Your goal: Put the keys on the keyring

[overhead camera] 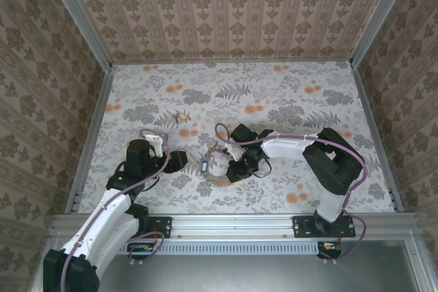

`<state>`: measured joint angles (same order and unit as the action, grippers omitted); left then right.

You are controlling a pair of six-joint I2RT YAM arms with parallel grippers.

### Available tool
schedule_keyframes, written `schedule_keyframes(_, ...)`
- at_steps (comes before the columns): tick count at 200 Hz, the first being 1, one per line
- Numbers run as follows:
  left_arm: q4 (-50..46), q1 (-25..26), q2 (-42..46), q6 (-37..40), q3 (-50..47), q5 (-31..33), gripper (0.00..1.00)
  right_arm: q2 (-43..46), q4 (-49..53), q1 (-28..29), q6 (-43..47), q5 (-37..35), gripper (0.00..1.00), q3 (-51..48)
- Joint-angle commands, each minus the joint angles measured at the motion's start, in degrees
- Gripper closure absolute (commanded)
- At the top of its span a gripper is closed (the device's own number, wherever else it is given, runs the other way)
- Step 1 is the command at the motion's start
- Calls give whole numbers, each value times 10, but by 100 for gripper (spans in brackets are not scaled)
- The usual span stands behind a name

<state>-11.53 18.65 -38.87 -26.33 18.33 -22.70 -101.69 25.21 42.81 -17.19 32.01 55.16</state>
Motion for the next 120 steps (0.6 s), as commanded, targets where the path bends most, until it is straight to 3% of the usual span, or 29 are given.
schedule_keyframes(1,7,1,6,-8,-7,-2,29,16,-14,3,14,14,85,-14)
schedule_keyframes(38,9,1,6,-8,-7,-2,29,18,-18,2,28,18,87,-15)
schedule_keyframes(120,15,2,15,-25,-20,-2,29,-24,-41,7,18,37,78,-12)
